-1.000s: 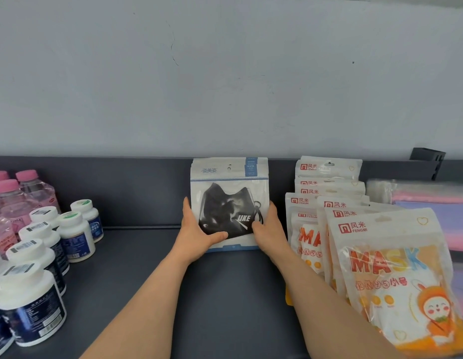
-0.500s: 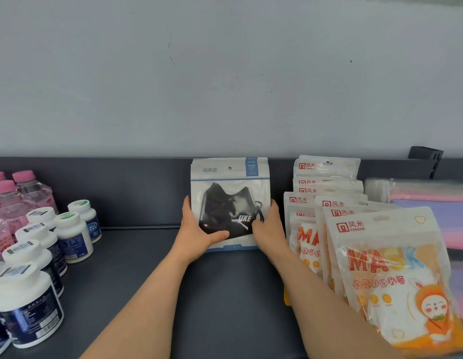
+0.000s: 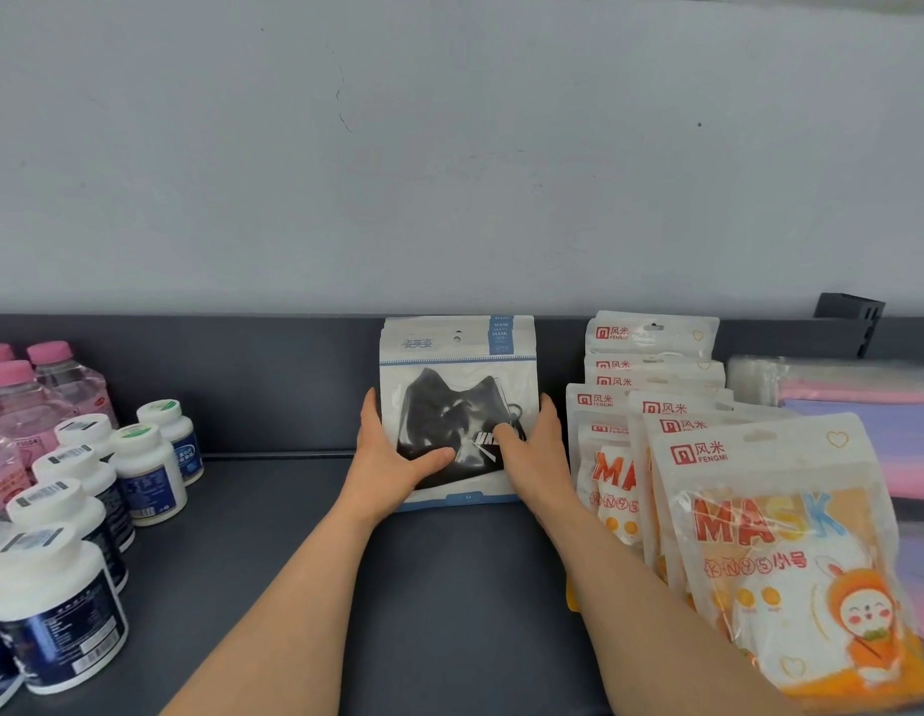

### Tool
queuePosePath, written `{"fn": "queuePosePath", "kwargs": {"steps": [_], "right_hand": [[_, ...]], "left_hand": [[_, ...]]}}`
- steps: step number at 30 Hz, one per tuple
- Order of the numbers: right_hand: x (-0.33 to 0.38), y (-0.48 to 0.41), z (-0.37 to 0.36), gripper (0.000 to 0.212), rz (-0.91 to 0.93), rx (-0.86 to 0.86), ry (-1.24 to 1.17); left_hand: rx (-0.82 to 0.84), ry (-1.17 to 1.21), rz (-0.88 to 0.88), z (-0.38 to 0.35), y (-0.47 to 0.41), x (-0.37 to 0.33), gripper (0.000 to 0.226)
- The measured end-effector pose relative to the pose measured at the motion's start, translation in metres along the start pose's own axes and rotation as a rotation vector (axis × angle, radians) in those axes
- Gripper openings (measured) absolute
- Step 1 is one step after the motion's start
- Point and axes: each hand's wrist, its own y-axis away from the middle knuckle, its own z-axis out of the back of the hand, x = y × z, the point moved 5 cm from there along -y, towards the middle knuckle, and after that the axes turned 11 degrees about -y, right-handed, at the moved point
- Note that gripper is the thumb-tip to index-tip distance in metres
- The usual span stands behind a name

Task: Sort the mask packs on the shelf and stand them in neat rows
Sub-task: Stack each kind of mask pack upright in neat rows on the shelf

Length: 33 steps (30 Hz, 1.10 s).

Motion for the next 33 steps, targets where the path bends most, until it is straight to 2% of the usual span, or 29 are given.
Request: {"fn": "queuePosePath", "kwargs": {"steps": [10,20,25,33], "right_hand": [[-0.001,-0.003,0.0,0.062,0.006,-0.008,-0.028],[0.004,-0.001,0.002,0.073,0.034,-0.003,-0.047],[0.014,0.005,0.002,0.077,0.157,0.007,-0.005],[0.052,0.014,0.0,0.073,0.381,-0.009,0.109]], "left_hand": [[0.017,-0.044,-0.026,-0.003,-0.002,-0.005,0.108],[-0.013,-0.02,0.006,0.001,-0.003,-0.004,0.113],[-0.028,-0.025,0.038,0.007,-0.002,-0.006,0.122],[-0.165,-0.144,-0.01,0.025,-0.001,-0.036,0.118]]}}
